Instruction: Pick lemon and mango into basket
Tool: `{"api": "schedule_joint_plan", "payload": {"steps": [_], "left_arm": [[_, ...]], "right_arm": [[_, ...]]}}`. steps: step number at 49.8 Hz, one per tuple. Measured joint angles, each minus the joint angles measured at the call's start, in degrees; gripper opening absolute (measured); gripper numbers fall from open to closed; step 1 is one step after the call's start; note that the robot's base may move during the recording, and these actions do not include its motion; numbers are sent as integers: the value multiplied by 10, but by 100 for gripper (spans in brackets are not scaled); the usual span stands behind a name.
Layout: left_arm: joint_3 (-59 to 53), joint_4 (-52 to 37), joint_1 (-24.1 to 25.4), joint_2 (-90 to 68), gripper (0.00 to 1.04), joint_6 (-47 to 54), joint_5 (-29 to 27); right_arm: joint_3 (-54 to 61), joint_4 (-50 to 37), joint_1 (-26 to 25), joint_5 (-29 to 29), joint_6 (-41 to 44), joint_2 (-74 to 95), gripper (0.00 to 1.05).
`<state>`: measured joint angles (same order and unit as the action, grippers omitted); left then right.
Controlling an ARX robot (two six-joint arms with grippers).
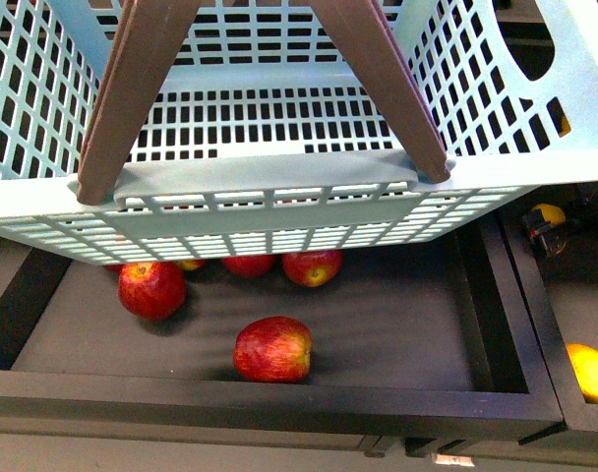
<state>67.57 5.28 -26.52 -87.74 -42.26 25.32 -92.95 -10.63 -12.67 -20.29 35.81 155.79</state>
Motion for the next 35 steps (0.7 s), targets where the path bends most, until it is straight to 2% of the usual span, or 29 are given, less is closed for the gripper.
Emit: {"api": "schedule_joint_plan", "payload": {"steps": [2, 9, 21, 28, 35], "left_arm": [[0, 0, 0, 0, 28, 0, 0], [0, 0, 0, 0, 28, 0, 0], [0, 0, 0, 0, 28, 0, 0], [0, 0, 0, 0, 28, 0, 0], [0, 0, 0, 0, 28, 0, 0]], "right_arm": [[-4, 3, 0, -1, 0, 2, 95], [-12, 4, 4, -2, 0, 8, 81], [-8, -3, 5, 4, -13, 9, 51], [28, -20, -7, 8, -27, -11, 49], [105, -68, -40, -3, -50, -77, 49]]}}
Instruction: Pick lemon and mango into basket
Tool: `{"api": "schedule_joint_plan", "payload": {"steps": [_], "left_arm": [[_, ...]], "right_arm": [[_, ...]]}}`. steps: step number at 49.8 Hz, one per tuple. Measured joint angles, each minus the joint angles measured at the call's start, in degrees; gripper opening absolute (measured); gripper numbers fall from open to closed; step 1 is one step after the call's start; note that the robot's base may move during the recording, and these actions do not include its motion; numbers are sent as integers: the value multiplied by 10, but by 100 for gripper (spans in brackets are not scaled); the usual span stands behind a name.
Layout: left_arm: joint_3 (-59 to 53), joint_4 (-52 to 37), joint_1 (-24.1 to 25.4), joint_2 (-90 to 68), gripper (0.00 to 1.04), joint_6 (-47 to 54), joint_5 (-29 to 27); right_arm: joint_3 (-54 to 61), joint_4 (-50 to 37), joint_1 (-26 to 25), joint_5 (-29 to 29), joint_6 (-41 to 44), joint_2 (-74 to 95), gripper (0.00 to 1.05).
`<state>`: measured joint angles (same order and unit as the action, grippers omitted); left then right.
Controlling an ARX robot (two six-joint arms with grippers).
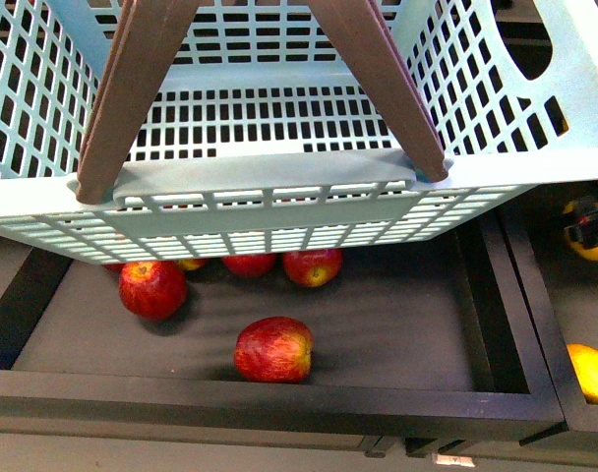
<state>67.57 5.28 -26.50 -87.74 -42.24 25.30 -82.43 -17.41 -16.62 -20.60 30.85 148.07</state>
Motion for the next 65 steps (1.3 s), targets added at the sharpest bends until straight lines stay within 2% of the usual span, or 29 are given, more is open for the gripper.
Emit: {"api": "schedule_joint_plan", "payload": {"steps": [6, 12, 24, 29, 33, 36, 47, 52, 57, 65], "left_arm": [[0, 0, 0, 0, 28, 0, 0], [0, 0, 0, 0, 28, 0, 0], [0, 0, 0, 0, 28, 0, 0], [0, 0, 0, 0, 28, 0, 0], [0, 0, 0, 0, 28, 0, 0], [0, 0, 0, 0, 28, 0, 0], [0, 0, 0, 0, 28, 0, 0], [0, 0, 0, 0, 28, 0, 0], [0, 0, 0, 0, 28, 0, 1], [0, 0, 0, 0, 28, 0, 0]], "right_arm": [[68, -43, -29, -19, -35, -77, 49], [191, -118, -57, -83, -110, -218, 48], [357, -174, -45, -150, -222, -472, 48], [422, -179, 12, -142, -292, -635, 48], [429, -173, 64, -114, -316, -700, 48], [425, -173, 124, -75, -331, -734, 48], [397, -172, 294, 35, -313, -671, 48], [384, -186, 335, 70, -308, -617, 48], [372, -194, 350, 84, -308, -589, 50], [369, -202, 355, 94, -317, -580, 73]]}}
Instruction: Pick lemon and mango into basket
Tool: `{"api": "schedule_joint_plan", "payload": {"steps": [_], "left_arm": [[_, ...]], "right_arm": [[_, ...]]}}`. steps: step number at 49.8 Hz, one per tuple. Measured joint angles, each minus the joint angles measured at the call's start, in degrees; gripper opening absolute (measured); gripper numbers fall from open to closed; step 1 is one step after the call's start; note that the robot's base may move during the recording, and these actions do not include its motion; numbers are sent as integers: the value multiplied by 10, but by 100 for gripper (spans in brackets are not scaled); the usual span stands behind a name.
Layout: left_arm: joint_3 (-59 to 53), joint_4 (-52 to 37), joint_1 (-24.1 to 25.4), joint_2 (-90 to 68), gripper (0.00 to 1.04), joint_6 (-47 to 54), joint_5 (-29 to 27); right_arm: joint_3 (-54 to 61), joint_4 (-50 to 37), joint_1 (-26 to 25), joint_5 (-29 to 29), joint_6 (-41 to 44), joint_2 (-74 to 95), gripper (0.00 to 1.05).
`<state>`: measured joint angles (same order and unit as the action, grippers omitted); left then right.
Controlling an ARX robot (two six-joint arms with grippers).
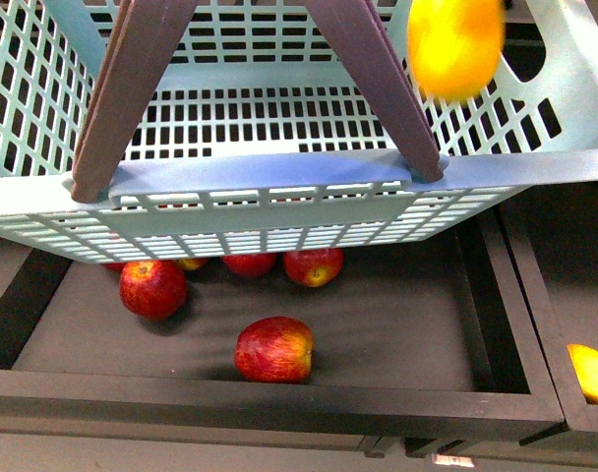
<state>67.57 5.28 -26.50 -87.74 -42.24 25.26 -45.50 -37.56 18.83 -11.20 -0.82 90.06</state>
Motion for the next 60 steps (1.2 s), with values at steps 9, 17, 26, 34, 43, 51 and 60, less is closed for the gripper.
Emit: {"api": "schedule_joint_plan", "payload": {"steps": [9, 17, 26, 34, 43, 51, 60], "left_arm": [[0, 0, 0, 0, 28, -1, 2], [0, 0, 1, 0, 28, 0, -2], [0, 0, 0, 0, 28, 1, 1], [0, 0, 0, 0, 28, 2, 0], [0, 0, 0, 0, 28, 2, 1], [0, 0, 0, 0, 28, 2, -2], [0, 0, 0, 0, 28, 2, -1]], "right_arm": [[20, -22, -28, 51, -24, -49, 97], [43, -21, -59, 157, -23, -103, 90], [151, -53, -81, 218, -2, -168, 59], [220, -71, -99, 196, 3, -214, 37], [280, -79, -119, 180, 5, -266, 10], [320, -78, -130, 167, 6, -305, 2], [365, -60, -156, 132, 6, -369, 2]]}}
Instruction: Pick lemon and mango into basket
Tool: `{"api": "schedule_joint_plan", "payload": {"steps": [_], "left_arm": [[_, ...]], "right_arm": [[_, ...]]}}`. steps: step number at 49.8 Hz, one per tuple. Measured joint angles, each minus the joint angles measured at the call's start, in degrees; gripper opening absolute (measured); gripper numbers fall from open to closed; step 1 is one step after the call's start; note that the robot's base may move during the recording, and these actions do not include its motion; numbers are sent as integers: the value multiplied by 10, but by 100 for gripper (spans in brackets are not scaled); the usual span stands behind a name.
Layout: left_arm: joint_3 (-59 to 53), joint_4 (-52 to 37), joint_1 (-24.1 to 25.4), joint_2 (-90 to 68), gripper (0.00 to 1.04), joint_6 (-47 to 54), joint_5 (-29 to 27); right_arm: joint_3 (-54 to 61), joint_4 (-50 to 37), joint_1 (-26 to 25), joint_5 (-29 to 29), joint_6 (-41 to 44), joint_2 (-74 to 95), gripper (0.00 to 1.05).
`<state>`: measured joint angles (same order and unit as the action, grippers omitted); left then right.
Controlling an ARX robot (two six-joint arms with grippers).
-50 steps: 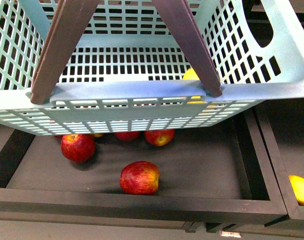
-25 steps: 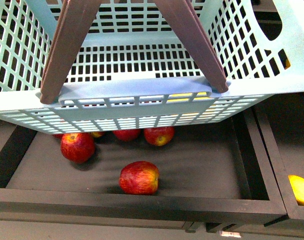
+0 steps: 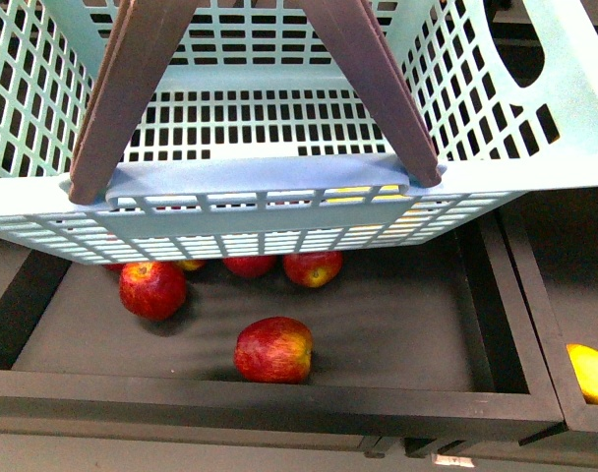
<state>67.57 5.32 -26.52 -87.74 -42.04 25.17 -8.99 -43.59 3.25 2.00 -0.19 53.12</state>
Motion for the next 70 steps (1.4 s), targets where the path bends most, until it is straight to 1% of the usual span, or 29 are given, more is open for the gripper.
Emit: {"api": "schedule_joint_plan", "payload": {"steps": [2, 5, 8, 10, 14, 19, 22, 24, 30, 33, 38, 45, 70], "left_arm": [[0, 0, 0, 0, 28, 0, 0], [0, 0, 0, 0, 28, 0, 0], [0, 0, 0, 0, 28, 0, 1], [0, 0, 0, 0, 28, 0, 0], [0, 0, 0, 0, 28, 0, 1], [0, 0, 0, 0, 28, 0, 1], [0, 0, 0, 0, 28, 0, 0], [0, 0, 0, 0, 28, 0, 0], [0, 0, 0, 0, 28, 0, 0], [0, 0, 0, 0, 28, 0, 0], [0, 0, -2, 0, 28, 0, 0], [0, 0, -7, 0, 28, -2, 10], [-1, 0, 1, 0, 28, 3, -5]], "right_arm": [[7, 6, -15, -15, 0, -13, 2], [16, 14, -26, -16, 0, -29, 2], [23, 21, -30, -16, 0, -43, 2], [28, 25, -30, -17, 0, -52, 4], [31, 28, -30, -19, 0, -60, 16], [31, 28, -31, -19, 0, -61, 35], [31, 28, -30, -19, 0, -61, 42], [31, 28, -31, -19, 0, -61, 49], [31, 28, -31, -19, 0, -61, 65], [31, 28, -31, -19, 0, -61, 75], [31, 28, -32, -18, 0, -61, 97], [31, 28, -33, -18, 0, -63, 96], [33, 28, -33, -19, 0, -62, 96]]}}
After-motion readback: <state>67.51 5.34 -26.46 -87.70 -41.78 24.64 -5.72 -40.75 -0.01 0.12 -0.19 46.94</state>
